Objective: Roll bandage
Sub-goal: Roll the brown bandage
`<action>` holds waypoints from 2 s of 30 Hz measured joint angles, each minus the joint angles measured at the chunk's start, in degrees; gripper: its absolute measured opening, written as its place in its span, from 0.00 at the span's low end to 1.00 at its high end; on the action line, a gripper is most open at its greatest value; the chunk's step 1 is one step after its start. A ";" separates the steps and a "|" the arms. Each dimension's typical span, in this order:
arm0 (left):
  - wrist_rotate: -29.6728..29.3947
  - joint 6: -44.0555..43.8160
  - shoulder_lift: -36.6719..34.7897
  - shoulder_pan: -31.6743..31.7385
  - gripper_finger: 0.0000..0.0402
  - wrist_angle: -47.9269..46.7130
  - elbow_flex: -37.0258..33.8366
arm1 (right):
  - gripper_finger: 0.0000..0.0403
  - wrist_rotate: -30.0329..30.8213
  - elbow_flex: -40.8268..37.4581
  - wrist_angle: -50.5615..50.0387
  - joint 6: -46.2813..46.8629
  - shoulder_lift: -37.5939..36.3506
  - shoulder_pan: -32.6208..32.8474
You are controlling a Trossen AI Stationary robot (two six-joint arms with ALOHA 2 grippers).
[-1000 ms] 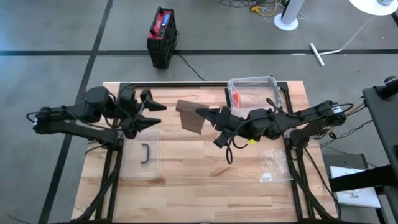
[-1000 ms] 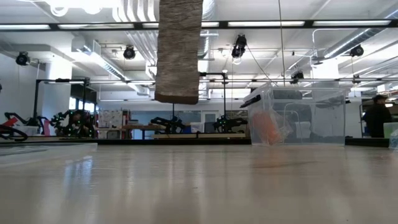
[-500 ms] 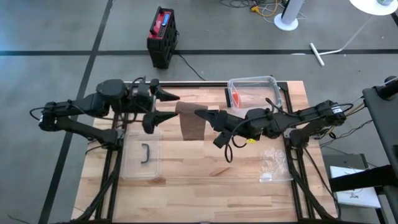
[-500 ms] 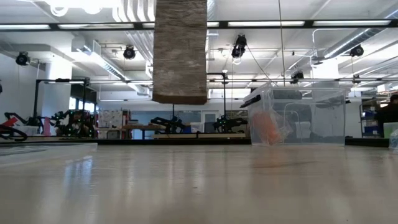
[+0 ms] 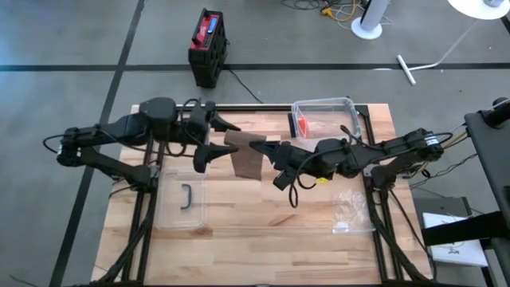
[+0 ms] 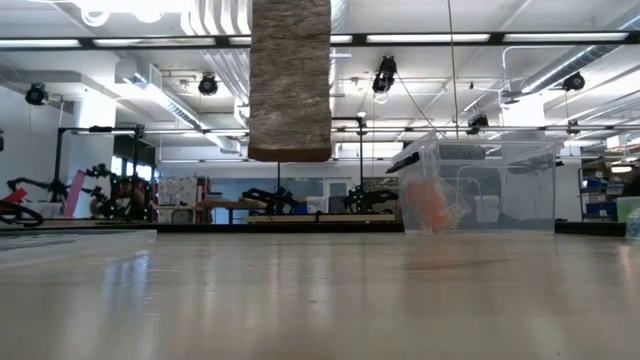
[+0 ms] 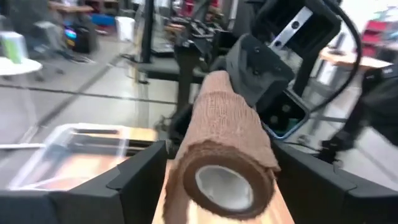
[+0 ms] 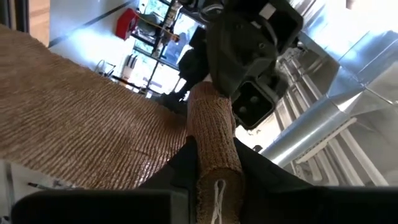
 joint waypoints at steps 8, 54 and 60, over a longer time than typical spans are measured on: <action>6.70 -4.31 1.08 2.74 0.55 1.95 0.50 | 0.14 -0.68 0.00 -0.04 -0.52 0.04 0.00; -0.78 18.84 0.04 3.13 0.16 4.51 -2.14 | 0.72 -30.91 0.07 -9.93 115.08 -5.86 -15.82; -1.66 19.33 0.02 3.15 0.16 4.52 -2.43 | 0.65 -32.79 0.02 -10.84 117.06 -4.54 -16.65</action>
